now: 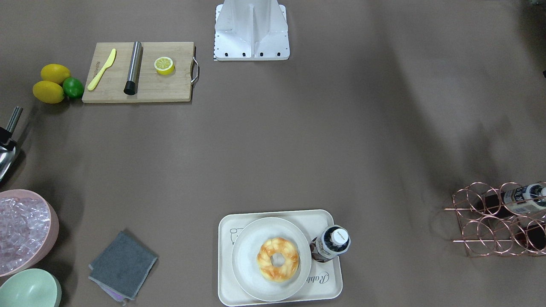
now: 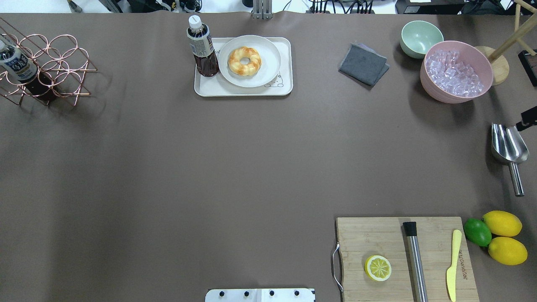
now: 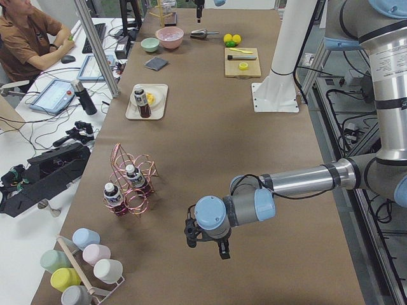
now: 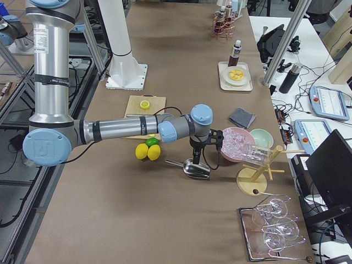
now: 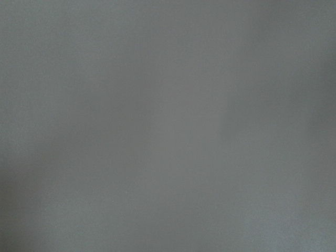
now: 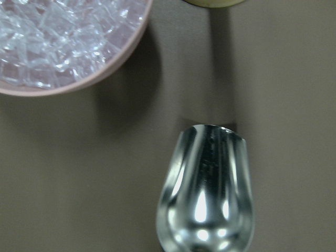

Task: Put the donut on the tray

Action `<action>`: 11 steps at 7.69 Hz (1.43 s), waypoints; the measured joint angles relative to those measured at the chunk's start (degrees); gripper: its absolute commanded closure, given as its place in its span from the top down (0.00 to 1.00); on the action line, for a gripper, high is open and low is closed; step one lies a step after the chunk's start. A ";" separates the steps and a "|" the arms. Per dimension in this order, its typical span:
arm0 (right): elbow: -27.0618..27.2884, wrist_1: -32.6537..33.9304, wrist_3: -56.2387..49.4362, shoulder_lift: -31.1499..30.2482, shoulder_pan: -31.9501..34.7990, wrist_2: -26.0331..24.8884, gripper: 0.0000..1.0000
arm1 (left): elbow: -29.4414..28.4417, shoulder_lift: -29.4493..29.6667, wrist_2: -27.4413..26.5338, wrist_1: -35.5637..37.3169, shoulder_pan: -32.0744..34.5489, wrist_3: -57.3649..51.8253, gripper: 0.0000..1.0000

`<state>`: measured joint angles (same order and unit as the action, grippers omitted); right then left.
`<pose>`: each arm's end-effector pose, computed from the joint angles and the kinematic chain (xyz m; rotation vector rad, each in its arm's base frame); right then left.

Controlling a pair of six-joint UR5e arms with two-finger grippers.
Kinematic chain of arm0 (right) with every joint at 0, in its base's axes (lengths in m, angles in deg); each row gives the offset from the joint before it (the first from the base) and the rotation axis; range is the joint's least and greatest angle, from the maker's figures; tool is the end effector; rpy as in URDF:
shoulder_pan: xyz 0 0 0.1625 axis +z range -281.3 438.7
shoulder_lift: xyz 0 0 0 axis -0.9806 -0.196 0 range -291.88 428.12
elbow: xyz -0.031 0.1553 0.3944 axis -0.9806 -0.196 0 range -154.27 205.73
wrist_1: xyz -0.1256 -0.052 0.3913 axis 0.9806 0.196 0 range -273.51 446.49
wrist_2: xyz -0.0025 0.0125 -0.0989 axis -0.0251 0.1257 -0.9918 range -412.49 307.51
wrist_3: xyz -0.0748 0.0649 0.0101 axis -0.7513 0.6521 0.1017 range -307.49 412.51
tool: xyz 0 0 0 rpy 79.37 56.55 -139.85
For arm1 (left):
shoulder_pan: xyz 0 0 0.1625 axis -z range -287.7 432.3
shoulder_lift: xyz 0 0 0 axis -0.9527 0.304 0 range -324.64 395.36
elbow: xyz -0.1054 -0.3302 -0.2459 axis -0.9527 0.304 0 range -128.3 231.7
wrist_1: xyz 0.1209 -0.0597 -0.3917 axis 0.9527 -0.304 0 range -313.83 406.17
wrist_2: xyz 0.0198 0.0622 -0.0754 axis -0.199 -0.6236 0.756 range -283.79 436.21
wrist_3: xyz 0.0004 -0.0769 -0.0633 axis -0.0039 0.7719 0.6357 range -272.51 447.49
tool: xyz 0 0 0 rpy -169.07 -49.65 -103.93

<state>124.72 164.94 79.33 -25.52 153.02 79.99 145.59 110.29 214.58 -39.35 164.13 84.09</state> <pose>-0.0661 -0.4802 0.5914 -0.0048 -0.7875 0.0751 -0.0700 -0.3504 0.7395 -0.2182 0.8495 -0.0897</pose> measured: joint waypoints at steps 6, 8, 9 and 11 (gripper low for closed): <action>-7.43 7.15 -26.92 -1.32 11.10 1.31 1.00 | -0.03 0.46 0.05 0.00 0.01 -0.04 0.98; -7.90 7.15 -27.46 -1.29 11.61 1.37 1.00 | 0.03 0.47 -0.02 0.00 0.06 0.06 0.98; -7.91 7.16 -27.50 -1.28 11.73 1.38 1.00 | 0.15 0.48 -0.03 0.00 0.08 0.03 0.98; -7.80 7.23 -27.53 -1.28 12.04 1.39 1.00 | 1.06 0.35 -0.03 0.00 0.10 0.04 0.98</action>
<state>116.92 172.17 51.81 -26.80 165.05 81.37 146.65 110.64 214.55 -39.35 164.23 84.13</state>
